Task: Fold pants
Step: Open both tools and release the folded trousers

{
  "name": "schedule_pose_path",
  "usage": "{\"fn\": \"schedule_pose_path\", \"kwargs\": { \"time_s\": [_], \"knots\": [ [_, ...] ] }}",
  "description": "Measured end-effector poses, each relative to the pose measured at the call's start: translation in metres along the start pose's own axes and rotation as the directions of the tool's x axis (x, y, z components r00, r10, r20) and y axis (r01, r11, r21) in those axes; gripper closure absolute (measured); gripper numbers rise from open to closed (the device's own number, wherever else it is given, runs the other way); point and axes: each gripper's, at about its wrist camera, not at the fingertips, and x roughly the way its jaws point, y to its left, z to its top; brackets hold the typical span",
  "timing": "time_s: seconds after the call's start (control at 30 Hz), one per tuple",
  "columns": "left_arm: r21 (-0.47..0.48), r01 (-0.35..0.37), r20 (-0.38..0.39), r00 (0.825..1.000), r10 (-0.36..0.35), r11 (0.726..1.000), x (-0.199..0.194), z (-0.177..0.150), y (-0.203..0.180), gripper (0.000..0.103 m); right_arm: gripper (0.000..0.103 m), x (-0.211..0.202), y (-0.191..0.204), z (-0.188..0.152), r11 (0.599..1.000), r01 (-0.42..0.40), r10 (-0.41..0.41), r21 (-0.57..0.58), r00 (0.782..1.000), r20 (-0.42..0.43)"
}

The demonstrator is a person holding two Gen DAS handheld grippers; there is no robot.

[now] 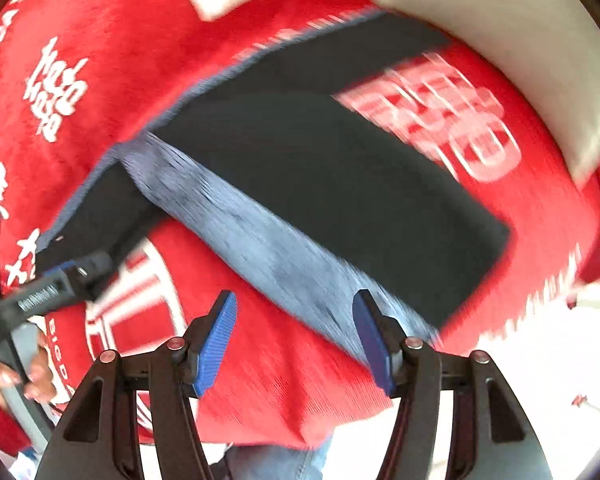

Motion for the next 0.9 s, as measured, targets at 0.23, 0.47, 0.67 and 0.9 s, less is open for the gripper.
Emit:
{"fn": "schedule_pose_path", "kwargs": {
  "time_s": [0.23, 0.47, 0.67, 0.9],
  "knots": [
    [0.042, 0.013, -0.001, 1.000, -0.013, 0.999, -0.013, -0.021, -0.002, 0.016, 0.039, 0.015, -0.042, -0.027, 0.997, 0.041, -0.040, 0.072, 0.999, -0.022],
    [0.044, 0.046, -0.038, 0.998, -0.044, 0.998, 0.000, -0.019, -0.025, 0.016, 0.039, 0.027, -0.051, -0.028, 0.998, -0.044, 0.046, 0.053, 0.999, -0.030],
    [0.016, 0.111, -0.057, 0.992, -0.110, 0.994, 0.012, -0.004, -0.063, 0.016, 0.039, 0.030, -0.057, -0.024, 0.986, -0.162, 0.164, 0.027, 0.985, -0.046],
    [-0.028, 0.189, -0.110, 0.975, -0.191, 0.982, 0.039, 0.014, -0.096, 0.016, 0.045, 0.021, -0.064, -0.019, 0.968, -0.248, 0.247, -0.034, 0.968, -0.033]
  ]
}}
